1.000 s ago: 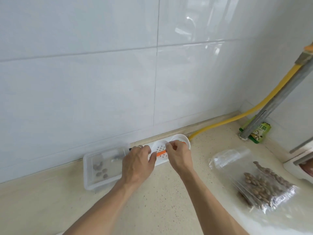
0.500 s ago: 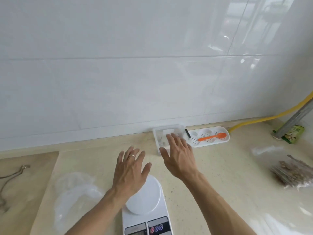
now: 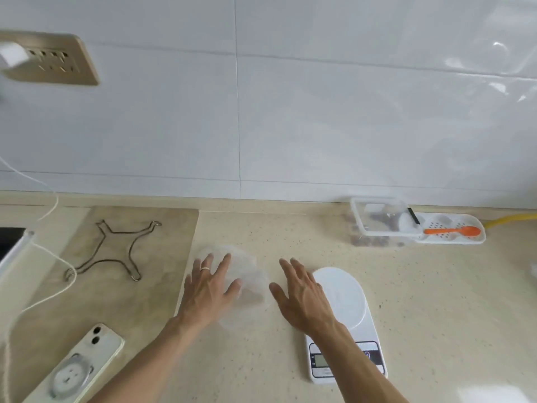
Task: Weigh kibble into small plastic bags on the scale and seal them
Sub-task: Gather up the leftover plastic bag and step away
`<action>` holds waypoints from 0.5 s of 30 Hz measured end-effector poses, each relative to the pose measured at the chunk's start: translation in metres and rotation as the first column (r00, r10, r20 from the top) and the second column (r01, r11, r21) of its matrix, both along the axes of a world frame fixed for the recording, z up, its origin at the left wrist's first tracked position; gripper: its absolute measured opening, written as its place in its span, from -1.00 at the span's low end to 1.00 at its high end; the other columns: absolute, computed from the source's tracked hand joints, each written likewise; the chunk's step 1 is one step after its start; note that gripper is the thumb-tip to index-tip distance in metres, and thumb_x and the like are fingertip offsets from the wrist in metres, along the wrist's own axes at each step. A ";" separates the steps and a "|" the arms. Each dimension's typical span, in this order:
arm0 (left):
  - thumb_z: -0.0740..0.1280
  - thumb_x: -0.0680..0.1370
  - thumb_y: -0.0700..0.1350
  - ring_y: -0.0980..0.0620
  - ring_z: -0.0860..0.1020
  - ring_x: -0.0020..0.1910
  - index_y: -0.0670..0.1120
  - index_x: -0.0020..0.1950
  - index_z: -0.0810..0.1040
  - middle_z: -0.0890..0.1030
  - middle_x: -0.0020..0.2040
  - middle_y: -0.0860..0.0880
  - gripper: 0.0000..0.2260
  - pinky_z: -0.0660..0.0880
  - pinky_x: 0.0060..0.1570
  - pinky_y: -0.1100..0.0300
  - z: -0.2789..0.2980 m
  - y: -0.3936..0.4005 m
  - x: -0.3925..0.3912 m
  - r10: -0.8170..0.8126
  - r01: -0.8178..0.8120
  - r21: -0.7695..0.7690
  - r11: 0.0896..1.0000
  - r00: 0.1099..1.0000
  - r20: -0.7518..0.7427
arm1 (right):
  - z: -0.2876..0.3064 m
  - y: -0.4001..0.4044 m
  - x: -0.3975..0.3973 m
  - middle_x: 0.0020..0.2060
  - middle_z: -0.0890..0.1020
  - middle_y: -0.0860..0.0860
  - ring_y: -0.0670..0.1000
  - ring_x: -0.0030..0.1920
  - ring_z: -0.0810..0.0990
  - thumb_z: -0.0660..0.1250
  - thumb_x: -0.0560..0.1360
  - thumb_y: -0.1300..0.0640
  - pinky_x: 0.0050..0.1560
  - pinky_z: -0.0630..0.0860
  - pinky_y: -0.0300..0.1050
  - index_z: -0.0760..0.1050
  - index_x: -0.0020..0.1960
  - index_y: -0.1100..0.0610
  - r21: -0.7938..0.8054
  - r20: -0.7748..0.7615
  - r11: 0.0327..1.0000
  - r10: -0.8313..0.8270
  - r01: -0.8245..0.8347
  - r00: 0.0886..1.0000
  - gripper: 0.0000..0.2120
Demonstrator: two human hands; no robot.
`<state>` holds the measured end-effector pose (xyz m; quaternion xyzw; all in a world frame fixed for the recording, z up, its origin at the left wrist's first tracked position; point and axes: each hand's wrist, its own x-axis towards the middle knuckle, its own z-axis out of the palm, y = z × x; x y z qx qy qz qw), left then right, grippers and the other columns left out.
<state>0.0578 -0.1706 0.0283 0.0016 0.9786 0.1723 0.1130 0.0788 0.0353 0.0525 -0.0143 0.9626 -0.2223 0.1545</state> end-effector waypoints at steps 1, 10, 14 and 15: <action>0.09 0.59 0.26 -0.21 -0.02 0.55 0.14 0.58 -0.01 0.04 0.58 -0.16 -0.39 0.12 0.47 -0.10 -0.006 -0.006 -0.002 0.012 -0.013 0.018 1.000 0.999 0.039 | -0.010 -0.007 0.000 0.60 0.05 0.05 0.10 0.55 0.12 0.04 0.64 -0.19 0.47 0.18 0.06 -0.03 0.60 -0.02 -0.039 0.032 0.999 -0.017 0.018 0.999 -0.39; 0.11 0.61 0.22 -0.07 0.18 0.52 0.10 0.58 0.06 0.23 0.53 -0.12 -0.43 0.23 0.42 0.05 -0.033 -0.006 -0.016 -0.083 0.011 0.323 0.946 0.975 0.208 | -0.044 -0.046 -0.013 0.55 0.23 0.09 0.10 0.52 0.23 0.13 0.61 -0.22 0.48 0.24 0.04 0.05 0.60 0.00 -0.474 0.204 0.821 -0.249 0.318 0.947 -0.35; 0.13 0.64 0.12 -0.02 0.27 0.48 0.03 0.55 0.19 0.28 0.51 -0.07 -0.51 0.24 0.34 0.18 -0.023 0.011 -0.013 -0.064 -0.037 0.486 0.873 0.980 0.190 | -0.033 -0.042 -0.015 0.51 0.31 0.07 0.15 0.40 0.42 0.10 0.40 -0.43 0.33 0.45 0.23 0.11 0.56 -0.12 -0.553 0.248 0.723 -0.333 0.415 0.910 -0.19; 0.14 0.64 0.12 0.01 0.28 0.47 0.03 0.53 0.23 0.29 0.51 -0.04 -0.53 0.24 0.32 0.21 -0.019 0.017 -0.012 -0.063 -0.037 0.523 0.852 0.983 0.173 | -0.029 -0.038 -0.014 0.50 0.33 0.06 0.15 0.38 0.45 0.09 0.37 -0.43 0.31 0.46 0.23 0.13 0.55 -0.12 -0.570 0.246 0.701 -0.352 0.428 0.903 -0.19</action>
